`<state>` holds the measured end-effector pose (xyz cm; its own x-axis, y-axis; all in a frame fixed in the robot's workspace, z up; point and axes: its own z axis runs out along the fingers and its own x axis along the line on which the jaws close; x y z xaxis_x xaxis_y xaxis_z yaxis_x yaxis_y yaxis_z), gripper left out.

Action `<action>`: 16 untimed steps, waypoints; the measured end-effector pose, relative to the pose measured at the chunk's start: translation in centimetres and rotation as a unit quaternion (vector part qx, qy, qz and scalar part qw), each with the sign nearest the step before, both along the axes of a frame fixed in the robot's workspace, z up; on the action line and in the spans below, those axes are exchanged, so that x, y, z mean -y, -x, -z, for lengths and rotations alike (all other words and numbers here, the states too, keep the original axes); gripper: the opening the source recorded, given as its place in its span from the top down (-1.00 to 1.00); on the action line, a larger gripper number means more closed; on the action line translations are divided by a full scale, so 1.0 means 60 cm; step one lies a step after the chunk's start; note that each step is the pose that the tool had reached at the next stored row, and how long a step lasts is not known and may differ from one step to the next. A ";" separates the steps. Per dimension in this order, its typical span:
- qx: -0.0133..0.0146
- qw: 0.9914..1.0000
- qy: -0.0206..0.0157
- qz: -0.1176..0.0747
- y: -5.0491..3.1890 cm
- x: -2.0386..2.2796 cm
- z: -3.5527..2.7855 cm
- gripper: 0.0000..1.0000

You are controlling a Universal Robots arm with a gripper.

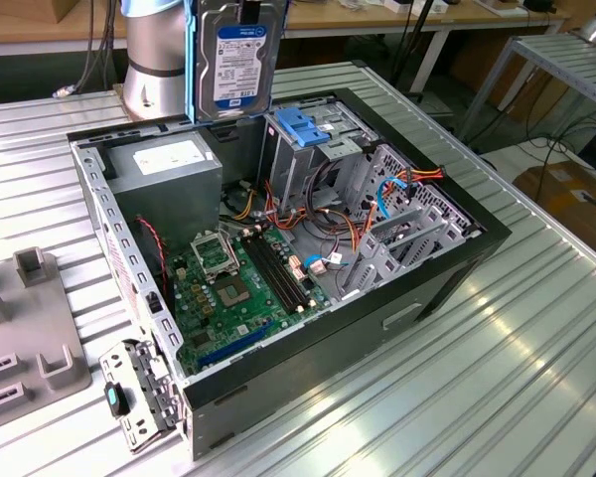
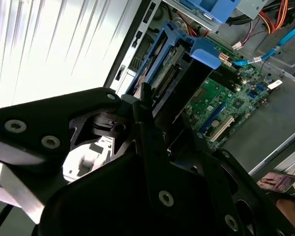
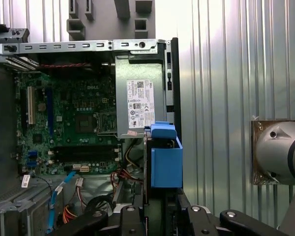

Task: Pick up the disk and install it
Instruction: 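Pick up the disk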

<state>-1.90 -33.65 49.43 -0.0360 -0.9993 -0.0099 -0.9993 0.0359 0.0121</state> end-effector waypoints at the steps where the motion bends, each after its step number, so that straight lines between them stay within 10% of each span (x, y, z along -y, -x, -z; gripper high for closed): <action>1: 0.000 1.000 0.000 0.000 -0.001 0.0000 0.000 0.30; 16: 0.000 1.000 0.000 0.000 -0.012 0.0000 0.000 0.30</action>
